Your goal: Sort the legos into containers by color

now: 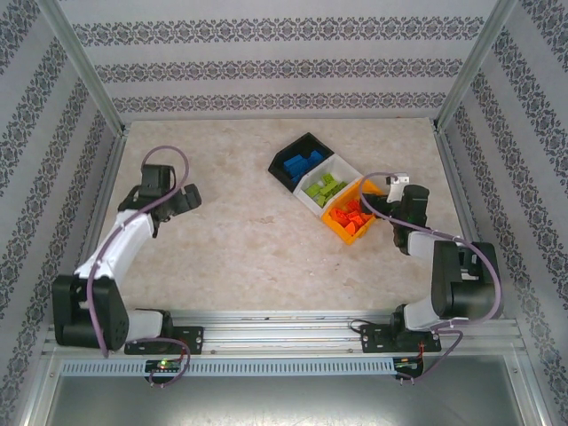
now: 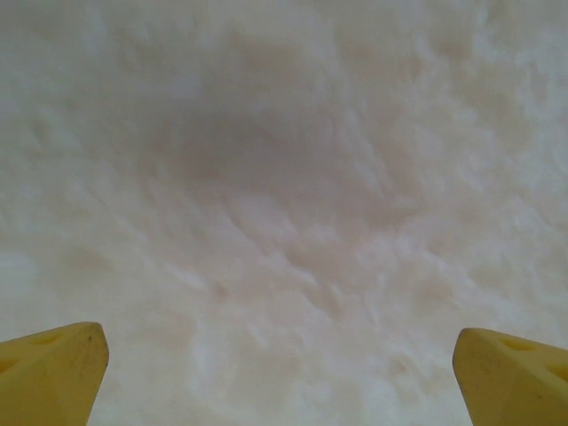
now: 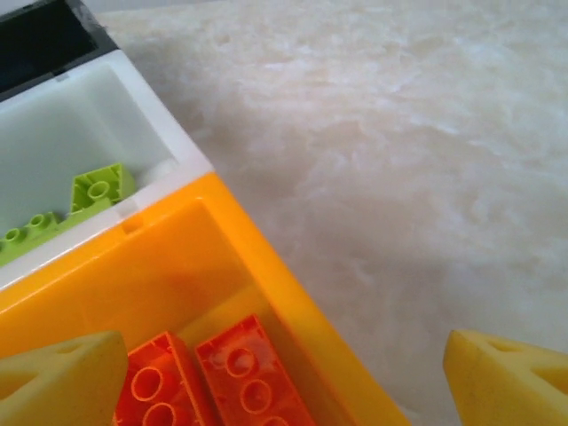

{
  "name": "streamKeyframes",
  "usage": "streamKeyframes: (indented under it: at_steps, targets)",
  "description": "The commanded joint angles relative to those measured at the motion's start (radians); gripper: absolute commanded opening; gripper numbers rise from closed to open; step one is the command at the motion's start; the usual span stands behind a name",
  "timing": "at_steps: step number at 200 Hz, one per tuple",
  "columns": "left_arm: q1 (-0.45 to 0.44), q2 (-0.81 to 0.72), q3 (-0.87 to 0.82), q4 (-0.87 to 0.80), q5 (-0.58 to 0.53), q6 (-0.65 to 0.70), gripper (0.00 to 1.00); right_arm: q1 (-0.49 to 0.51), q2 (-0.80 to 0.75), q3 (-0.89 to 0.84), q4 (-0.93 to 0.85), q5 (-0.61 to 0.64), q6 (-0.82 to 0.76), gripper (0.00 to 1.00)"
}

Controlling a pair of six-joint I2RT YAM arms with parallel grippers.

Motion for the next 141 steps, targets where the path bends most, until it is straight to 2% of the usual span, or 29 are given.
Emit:
streamKeyframes:
  at_steps: [1, 20, 33, 48, 60, 108, 120, 131, 141]
  targets:
    - [0.001, -0.07, -0.157, 0.402, -0.151, 0.2, 1.0, 0.02, 0.002, -0.04, 0.159, 0.027, -0.029, 0.94]
    - [0.001, -0.076, -0.333, 0.716, -0.124, 0.287, 1.0, 0.03, 0.015, -0.086, 0.253, 0.038, -0.042, 0.98]
    - [0.004, -0.033, -0.412, 0.885, -0.118, 0.3, 1.0, 0.038, 0.066, -0.129, 0.408, 0.045, -0.035, 0.98]
    - [0.002, 0.04, -0.434, 0.971, -0.102, 0.295, 1.0, 0.045, 0.031, -0.097, 0.285, 0.104, -0.038, 0.98]
    - [0.002, 0.092, -0.448, 1.041, -0.087, 0.31, 1.0, 0.044, 0.052, -0.103, 0.332, 0.125, -0.019, 0.98]
    - [0.002, 0.294, -0.454, 1.24, -0.081, 0.327, 1.0, 0.052, 0.038, -0.096, 0.297, 0.17, -0.018, 0.98]
    - [0.003, 0.307, -0.463, 1.254, -0.072, 0.325, 1.0, 0.052, 0.039, -0.096, 0.298, 0.17, -0.018, 0.98]
    - [0.002, 0.333, -0.485, 1.337, -0.081, 0.331, 1.0, 0.052, 0.039, -0.096, 0.299, 0.17, -0.018, 0.98]
    - [0.002, 0.325, -0.48, 1.308, -0.079, 0.328, 1.0, 0.052, 0.04, -0.096, 0.297, 0.17, -0.018, 0.98]
